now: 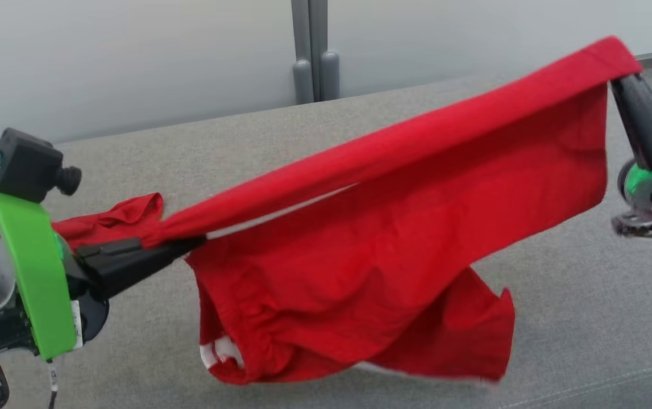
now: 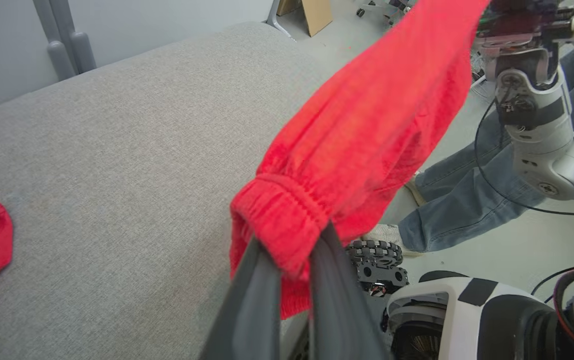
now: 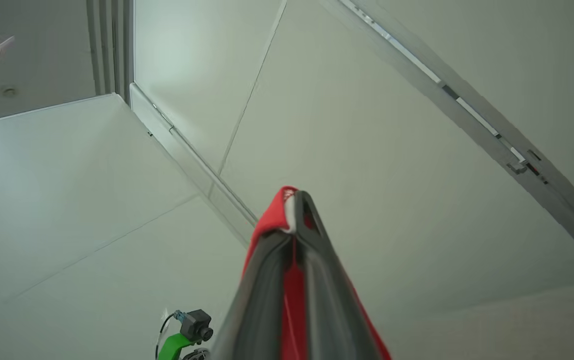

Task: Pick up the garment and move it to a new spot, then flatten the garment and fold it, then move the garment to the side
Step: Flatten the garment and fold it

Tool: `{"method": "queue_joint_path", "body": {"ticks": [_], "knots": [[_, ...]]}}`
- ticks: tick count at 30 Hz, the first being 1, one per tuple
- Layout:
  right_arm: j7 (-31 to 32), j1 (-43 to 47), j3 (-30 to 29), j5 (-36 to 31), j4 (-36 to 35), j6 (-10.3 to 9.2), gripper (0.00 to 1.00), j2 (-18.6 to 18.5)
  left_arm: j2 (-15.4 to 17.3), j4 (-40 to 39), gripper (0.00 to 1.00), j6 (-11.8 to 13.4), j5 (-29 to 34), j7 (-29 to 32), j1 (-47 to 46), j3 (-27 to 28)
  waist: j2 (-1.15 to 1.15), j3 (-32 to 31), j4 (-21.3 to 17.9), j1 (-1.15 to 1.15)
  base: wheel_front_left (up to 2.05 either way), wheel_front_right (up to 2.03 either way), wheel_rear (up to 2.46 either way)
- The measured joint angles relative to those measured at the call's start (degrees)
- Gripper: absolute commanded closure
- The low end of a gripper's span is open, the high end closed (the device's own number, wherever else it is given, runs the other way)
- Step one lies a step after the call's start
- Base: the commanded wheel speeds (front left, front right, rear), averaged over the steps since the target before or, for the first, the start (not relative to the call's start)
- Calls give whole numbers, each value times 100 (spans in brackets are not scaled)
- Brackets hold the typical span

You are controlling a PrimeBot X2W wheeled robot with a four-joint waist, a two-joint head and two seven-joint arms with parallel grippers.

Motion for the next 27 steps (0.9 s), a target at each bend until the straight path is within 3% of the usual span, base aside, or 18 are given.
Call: {"method": "queue_joint_path", "body": {"ticks": [4,8,13,16,17,18,20,27], "knots": [[188,460,15,437,721,-313,100,77,-32,7,100,203,-402,414,29,-269,0,131,-27,0,0,0,0],[311,616,495,378,1463,-659,100,347,-308,390,100,545,-584,684,191,-662,0,350,-48,0,0,0,0],[354,398,1244,-176,1971,-804,100,967,-646,1224,100,1049,-438,641,343,-811,0,746,-141,0,0,0,0],[305,53,1341,-367,2092,-828,100,1168,-853,1435,100,1203,-415,547,252,-737,0,954,-229,0,0,0,0],[305,-52,1374,-421,2128,-828,100,1192,-907,1471,92,1220,-364,543,186,-711,0,1023,-261,0,0,0,0],[283,-146,1378,-474,2183,-834,100,1223,-939,1508,69,1240,-292,516,101,-686,0,1092,-294,0,0,0,0],[194,-305,1358,-536,2329,-879,100,1306,-953,1625,0,1240,-152,474,-96,-651,0,1234,-361,0,0,0,0],[-154,-508,1251,-716,3019,-870,100,1543,-1347,2124,0,1189,87,238,-373,-623,0,1614,-538,0,0,0,0]]}}
